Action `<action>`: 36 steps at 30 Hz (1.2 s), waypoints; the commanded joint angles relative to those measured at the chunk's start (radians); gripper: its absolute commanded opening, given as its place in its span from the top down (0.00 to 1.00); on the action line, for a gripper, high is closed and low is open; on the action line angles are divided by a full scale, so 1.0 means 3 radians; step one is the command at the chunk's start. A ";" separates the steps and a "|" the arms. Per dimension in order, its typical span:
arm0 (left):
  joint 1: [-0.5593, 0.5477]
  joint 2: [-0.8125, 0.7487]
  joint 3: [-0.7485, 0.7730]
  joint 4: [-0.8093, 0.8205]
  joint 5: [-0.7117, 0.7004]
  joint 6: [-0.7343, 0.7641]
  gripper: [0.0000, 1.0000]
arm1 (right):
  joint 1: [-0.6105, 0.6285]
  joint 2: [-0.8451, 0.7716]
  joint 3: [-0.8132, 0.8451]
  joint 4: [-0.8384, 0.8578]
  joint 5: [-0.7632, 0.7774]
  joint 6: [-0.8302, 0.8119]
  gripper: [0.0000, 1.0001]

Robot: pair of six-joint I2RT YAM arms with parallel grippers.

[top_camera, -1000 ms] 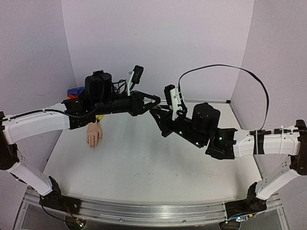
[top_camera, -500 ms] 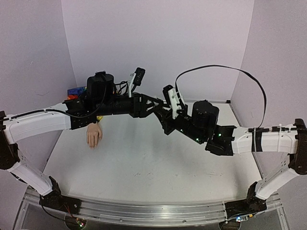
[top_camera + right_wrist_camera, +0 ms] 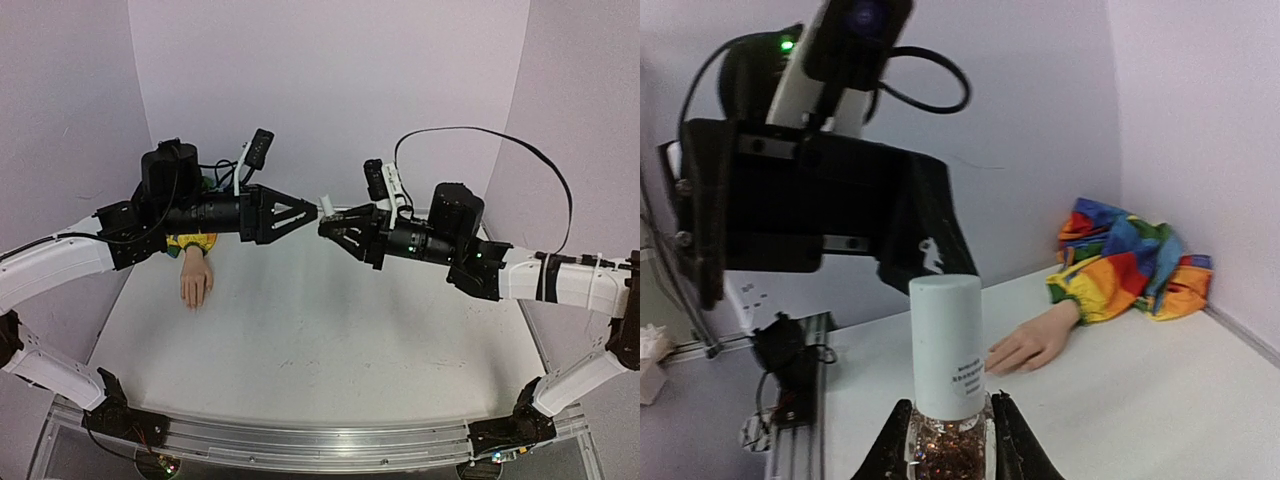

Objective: Paint the nails

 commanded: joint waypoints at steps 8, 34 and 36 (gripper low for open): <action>-0.0028 0.0161 0.0147 0.0341 0.0772 0.0005 0.40 | -0.0042 0.0247 0.0318 0.0737 -0.1376 0.0694 1.00; -0.0023 0.0042 0.0094 -0.0210 0.0302 0.0026 0.12 | -0.0130 0.0351 0.0331 0.0193 -0.1095 0.0268 1.00; -0.0023 0.0004 0.0129 -0.0449 0.0194 0.0022 0.10 | -0.0132 0.0372 0.0366 0.0063 -0.1072 0.0194 1.00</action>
